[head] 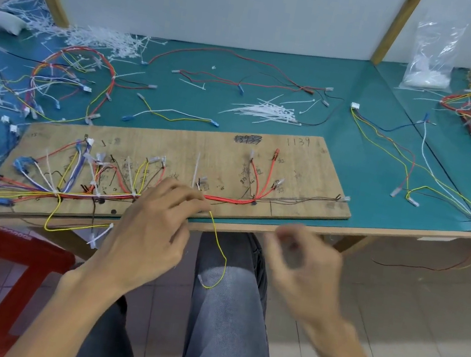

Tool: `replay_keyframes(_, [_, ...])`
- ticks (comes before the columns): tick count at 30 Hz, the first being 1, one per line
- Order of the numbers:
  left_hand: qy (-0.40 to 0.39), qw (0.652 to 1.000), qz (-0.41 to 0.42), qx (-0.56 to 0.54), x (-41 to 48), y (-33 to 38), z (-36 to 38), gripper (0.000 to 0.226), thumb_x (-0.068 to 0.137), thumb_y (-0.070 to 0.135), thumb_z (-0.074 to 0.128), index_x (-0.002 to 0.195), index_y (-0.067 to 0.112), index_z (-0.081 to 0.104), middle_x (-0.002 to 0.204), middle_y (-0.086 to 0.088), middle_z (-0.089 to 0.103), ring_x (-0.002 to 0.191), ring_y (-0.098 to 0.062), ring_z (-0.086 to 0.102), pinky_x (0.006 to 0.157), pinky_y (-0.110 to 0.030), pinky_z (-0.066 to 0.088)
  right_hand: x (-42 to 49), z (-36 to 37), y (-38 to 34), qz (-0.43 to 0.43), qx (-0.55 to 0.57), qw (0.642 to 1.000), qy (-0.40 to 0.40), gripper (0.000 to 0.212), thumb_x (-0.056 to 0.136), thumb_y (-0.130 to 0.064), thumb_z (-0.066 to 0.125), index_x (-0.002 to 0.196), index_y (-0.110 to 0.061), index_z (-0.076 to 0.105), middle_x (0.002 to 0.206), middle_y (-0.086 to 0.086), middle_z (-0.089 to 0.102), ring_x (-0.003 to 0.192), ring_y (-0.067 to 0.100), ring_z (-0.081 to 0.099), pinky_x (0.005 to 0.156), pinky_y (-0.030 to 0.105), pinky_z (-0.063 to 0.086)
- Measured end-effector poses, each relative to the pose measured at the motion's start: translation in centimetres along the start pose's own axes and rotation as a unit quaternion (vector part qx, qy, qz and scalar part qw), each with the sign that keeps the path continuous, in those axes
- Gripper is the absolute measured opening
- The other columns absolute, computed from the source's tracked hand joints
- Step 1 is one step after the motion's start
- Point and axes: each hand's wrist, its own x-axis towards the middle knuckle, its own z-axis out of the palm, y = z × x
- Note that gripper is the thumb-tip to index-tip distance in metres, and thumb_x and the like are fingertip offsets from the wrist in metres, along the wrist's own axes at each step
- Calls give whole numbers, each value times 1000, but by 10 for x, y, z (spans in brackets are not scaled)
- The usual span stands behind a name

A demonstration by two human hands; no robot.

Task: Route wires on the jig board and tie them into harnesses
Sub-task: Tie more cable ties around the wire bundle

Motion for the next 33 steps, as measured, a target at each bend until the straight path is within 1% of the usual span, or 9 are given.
replay_keyframes(2, [7, 1000, 10, 1, -1, 0, 5, 46, 84, -5, 66, 124, 17, 73, 123, 8, 65, 120, -20, 57, 102, -41, 49, -24, 34, -12, 103, 1, 981, -162, 39, 93, -61, 66, 119, -32, 68, 113, -23, 71, 107, -4, 64, 94, 23, 51])
replay_keyframes(4, [6, 1000, 21, 9, -1, 2, 8, 47, 83, 1, 61, 127, 18, 72, 125, 7, 64, 121, -21, 57, 102, -41, 49, -34, 59, -13, 144, 30, 954, -261, 51, 94, -67, 62, 132, -33, 63, 128, -22, 68, 121, -1, 59, 104, 27, 48])
replay_keyframes(7, [-12, 999, 38, 30, 0, 7, 12, 54, 81, -1, 64, 132, 17, 68, 131, 5, 62, 124, -23, 57, 100, -44, 51, -30, 66, -14, 179, 135, 928, -298, 24, 104, -46, 61, 101, -27, 74, 89, -11, 78, 88, 7, 73, 88, 43, 59])
replay_keyframes(10, [-34, 996, 60, 61, 1, 12, 17, 63, 77, -1, 68, 138, 17, 64, 140, 3, 60, 131, -24, 55, 104, -43, 49, -25, 43, -3, 215, 223, 912, -270, 25, 108, -34, 59, 90, -23, 72, 58, 3, 65, 58, 19, 68, 62, 38, 58])
replay_keyframes(13, [-60, 992, 73, 80, 1, 16, 24, 73, 78, 3, 70, 149, 17, 58, 152, 2, 57, 142, -23, 51, 116, -42, 41, -9, -4, 16, 217, 229, 917, -243, 24, 107, -33, 58, 92, -23, 75, 55, 0, 50, 48, 17, 52, 48, 26, 43])
replay_keyframes(18, [-66, 990, 61, 111, 7, 23, 36, 82, 82, 10, 62, 161, 18, 41, 168, 1, 37, 148, -23, 41, 121, -41, 34, 37, -58, 45, 219, 142, 956, -133, 28, 101, -43, 62, 90, -24, 79, 57, -8, 49, 57, 18, 42, 55, 32, 35])
replay_keyframes(23, [-66, 986, 55, 144, 15, 34, 53, 78, 89, 14, 63, 163, 13, 36, 170, -2, 35, 156, -21, 32, 130, -44, 24, 69, -75, 55, 207, 40, 975, -72, 18, 95, -39, 77, 80, -30, 80, 68, -20, 70, 66, 0, 60, 59, 11, 43])
replay_keyframes(26, [-75, 985, 37, 154, 15, 36, 59, 78, 92, 17, 60, 165, 12, 32, 172, -3, 30, 158, -21, 29, 129, -46, 26, 77, -73, 57, 197, -11, 980, -33, 13, 89, -40, 82, 81, -30, 81, 71, -13, 73, 69, 9, 60, 64, 24, 46])
replay_keyframes(33, [-97, 978, 23, 182, 13, 38, 66, 96, 84, 18, 51, 169, 10, 8, 178, -5, -1, 163, -20, 9, 130, -48, 20, 82, -62, 62, 183, 14, 982, 36, 10, 85, -30, 87, 83, -38, 80, 76, -13, 70, 74, 16, 61, 73, 29, 51])
